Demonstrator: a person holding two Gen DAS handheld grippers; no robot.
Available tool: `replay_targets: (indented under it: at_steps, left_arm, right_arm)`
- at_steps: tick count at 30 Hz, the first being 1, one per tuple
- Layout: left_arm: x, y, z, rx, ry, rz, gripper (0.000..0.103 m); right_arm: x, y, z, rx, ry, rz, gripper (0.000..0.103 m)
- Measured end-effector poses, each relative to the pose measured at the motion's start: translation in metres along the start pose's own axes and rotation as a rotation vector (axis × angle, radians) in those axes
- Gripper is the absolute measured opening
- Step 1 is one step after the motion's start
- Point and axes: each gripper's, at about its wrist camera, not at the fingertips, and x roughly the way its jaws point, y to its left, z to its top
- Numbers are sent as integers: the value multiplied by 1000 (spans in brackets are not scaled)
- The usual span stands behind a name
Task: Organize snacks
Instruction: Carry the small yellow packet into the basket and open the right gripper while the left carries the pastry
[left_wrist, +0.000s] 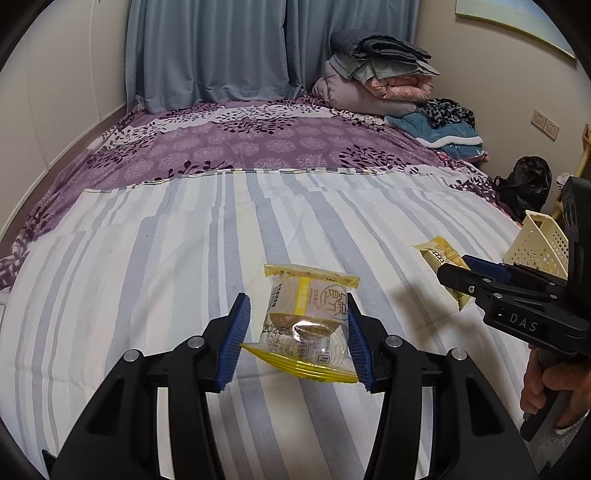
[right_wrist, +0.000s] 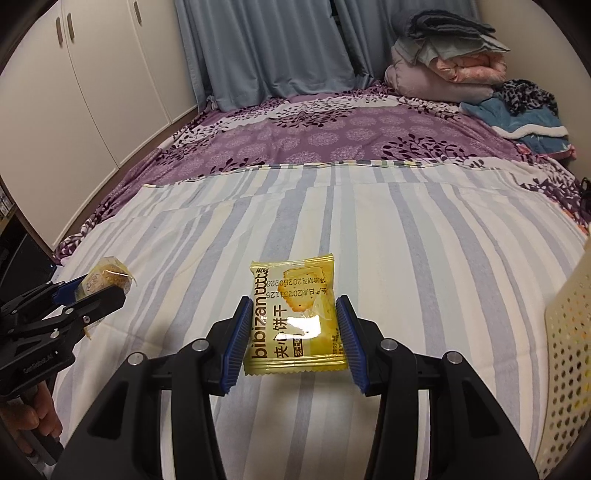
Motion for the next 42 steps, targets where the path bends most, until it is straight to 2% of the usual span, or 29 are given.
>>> replay_targets:
  at_steps: [12,19,32,42]
  left_arm:
    - [-42,-20,-9,41,-46,0,52]
    - [-62,-39,-15,80,-64,-14,52]
    - [-78,-91,-19,173,-72,-65,52]
    - [-81,-126,-20,238,-60,-112,52]
  right_arm:
    - [-63,-5,-19,27,-73,1,47]
    - [-103,-23,-32,69,-133,-24,47]
    - [-170,-82,-55,175,-248,-126,47]
    - [-218,-136,-80,270,-317,-249,47]
